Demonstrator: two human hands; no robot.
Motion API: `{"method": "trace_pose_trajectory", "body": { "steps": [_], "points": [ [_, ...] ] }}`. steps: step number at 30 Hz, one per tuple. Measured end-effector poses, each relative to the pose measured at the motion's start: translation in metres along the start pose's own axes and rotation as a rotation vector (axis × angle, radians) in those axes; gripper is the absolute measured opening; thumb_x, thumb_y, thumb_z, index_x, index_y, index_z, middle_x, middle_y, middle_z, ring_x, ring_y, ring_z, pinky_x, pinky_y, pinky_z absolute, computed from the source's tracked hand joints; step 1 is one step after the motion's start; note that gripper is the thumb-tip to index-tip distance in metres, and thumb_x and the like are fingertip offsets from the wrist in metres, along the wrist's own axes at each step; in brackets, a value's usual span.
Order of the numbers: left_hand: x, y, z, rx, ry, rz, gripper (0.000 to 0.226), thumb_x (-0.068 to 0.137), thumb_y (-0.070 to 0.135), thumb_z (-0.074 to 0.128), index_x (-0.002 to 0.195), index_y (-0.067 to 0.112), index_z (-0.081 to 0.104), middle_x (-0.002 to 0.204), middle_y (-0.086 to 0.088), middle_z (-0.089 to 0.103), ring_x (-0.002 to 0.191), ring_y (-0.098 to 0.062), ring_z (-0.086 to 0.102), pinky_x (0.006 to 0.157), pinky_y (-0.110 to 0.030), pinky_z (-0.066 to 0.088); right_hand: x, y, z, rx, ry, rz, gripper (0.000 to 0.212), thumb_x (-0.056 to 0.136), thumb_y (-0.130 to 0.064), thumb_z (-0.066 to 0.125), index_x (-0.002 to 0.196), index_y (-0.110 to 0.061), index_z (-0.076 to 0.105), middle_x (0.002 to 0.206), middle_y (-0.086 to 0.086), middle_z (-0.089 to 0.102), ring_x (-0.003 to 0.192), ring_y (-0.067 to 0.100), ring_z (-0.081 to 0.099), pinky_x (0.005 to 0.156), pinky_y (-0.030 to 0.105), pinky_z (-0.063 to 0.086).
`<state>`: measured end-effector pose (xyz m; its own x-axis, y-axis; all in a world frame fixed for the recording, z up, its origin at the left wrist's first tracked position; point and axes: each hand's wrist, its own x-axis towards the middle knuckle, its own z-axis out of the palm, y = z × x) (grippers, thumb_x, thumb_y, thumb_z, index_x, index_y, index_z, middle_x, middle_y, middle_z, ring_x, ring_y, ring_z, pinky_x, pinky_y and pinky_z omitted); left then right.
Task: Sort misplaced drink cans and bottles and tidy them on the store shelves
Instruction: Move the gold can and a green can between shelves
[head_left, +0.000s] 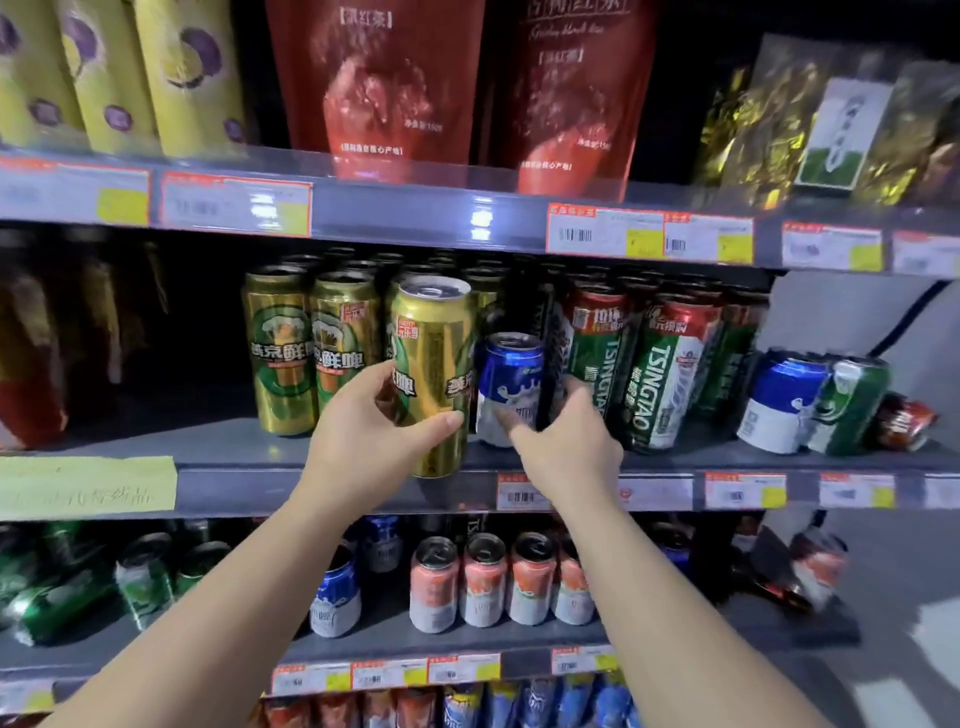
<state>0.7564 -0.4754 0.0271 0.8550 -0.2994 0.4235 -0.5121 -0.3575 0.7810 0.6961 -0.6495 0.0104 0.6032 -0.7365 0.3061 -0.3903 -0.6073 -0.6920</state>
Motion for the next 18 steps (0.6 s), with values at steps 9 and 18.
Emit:
{"method": "trace_pose_trajectory", "body": {
  "steps": [9,18],
  "points": [
    [-0.001,0.007,0.005,0.055,0.032,-0.008,0.085,0.075,0.048,0.076,0.144,0.013,0.039,0.129,0.007,0.052,0.113,-0.015,0.049,0.087,-0.026,0.04,0.007,-0.008,0.032,0.074,0.129,0.029,0.071,0.067,-0.065,0.068,0.123,-0.025,0.054,0.112,-0.002,0.057,0.104,0.023,0.057,0.1,0.042,0.037],
    [0.014,0.028,0.047,0.074,0.003,-0.057,0.087,0.075,0.058,0.072,0.143,0.017,0.039,0.137,0.001,0.053,0.122,-0.02,0.051,0.094,-0.035,0.047,-0.022,0.025,-0.038,0.586,0.201,-0.083,0.049,0.062,-0.051,0.077,0.104,-0.034,0.057,0.106,-0.009,0.064,0.099,0.011,0.062,0.079,0.029,0.048]
  ]
}}
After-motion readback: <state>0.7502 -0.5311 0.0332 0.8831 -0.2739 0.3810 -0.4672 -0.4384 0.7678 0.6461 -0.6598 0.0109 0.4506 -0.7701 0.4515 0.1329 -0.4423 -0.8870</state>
